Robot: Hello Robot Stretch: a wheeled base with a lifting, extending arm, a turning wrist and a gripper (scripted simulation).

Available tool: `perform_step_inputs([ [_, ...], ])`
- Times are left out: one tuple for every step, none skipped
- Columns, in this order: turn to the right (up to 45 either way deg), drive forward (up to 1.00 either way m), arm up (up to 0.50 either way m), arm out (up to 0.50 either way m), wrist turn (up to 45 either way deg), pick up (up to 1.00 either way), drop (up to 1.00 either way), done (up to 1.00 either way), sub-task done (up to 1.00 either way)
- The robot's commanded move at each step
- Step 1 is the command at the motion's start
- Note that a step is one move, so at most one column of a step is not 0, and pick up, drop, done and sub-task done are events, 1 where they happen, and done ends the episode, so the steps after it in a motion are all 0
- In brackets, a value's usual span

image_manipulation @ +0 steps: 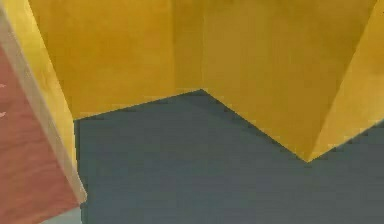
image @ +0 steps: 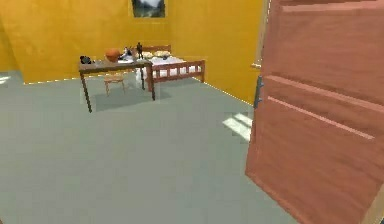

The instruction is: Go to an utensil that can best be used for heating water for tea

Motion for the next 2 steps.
perform_step_inputs([
  [-33.0,0.0,0.0,0.0,0.0,0.0,0.0,0.0,0.0],
  [0.0,1.0,0.0,0.0,0.0,0.0,0.0,0.0,0.0],
])
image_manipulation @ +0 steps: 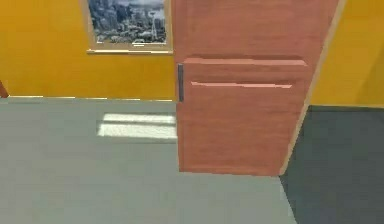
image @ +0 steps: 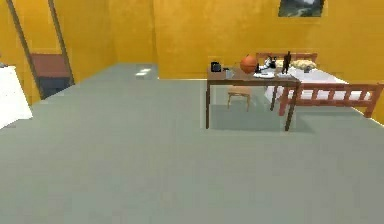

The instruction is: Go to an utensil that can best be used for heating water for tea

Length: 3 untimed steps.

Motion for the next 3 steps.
perform_step_inputs([
  [-6.0,0.0,0.0,0.0,0.0,0.0,0.0,0.0,0.0],
  [0.0,0.3,0.0,0.0,0.0,0.0,0.0,0.0,0.0],
  [-27.0,0.0,0.0,0.0,0.0,0.0,0.0,0.0,0.0],
])
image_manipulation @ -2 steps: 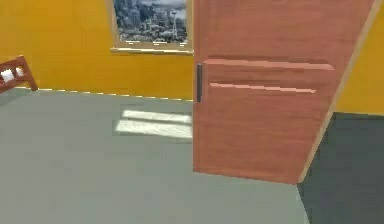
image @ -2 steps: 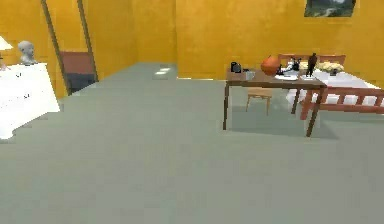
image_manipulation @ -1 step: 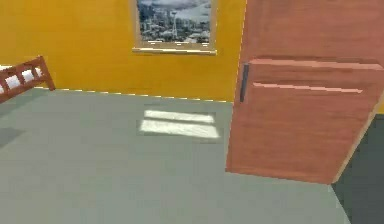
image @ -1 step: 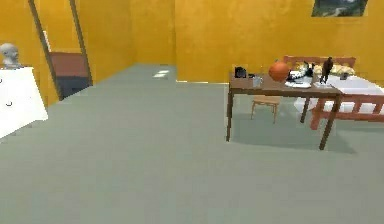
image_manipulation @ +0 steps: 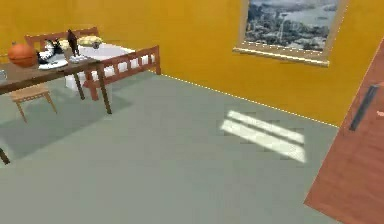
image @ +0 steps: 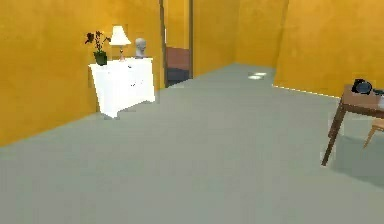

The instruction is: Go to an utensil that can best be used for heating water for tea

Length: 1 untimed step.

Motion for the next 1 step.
perform_step_inputs([
  [0.0,1.0,0.0,0.0,0.0,0.0,0.0,0.0,0.0],
])
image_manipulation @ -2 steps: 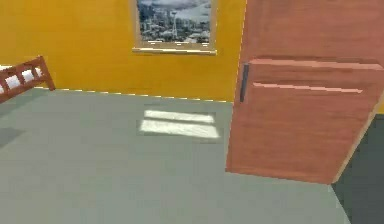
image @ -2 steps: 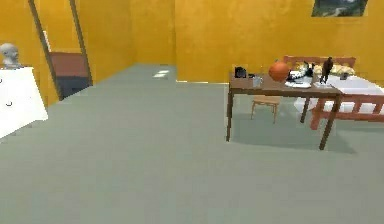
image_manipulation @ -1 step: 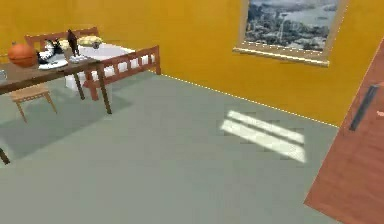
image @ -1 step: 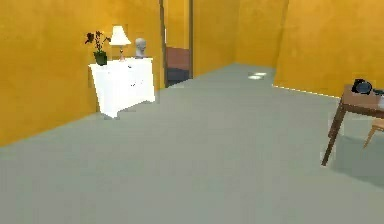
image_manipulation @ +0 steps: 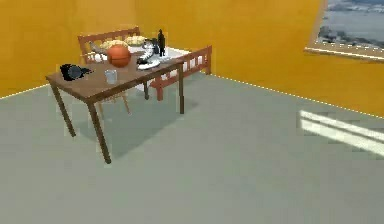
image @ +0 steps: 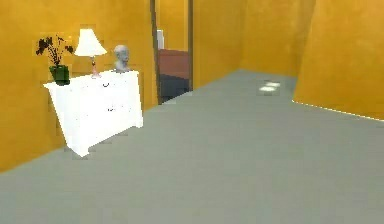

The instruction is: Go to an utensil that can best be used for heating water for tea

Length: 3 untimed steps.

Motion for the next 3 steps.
perform_step_inputs([
  [0.0,1.0,0.0,0.0,0.0,0.0,0.0,0.0,0.0],
  [0.0,1.0,0.0,0.0,0.0,0.0,0.0,0.0,0.0],
  [0.0,1.0,0.0,0.0,0.0,0.0,0.0,0.0,0.0],
])
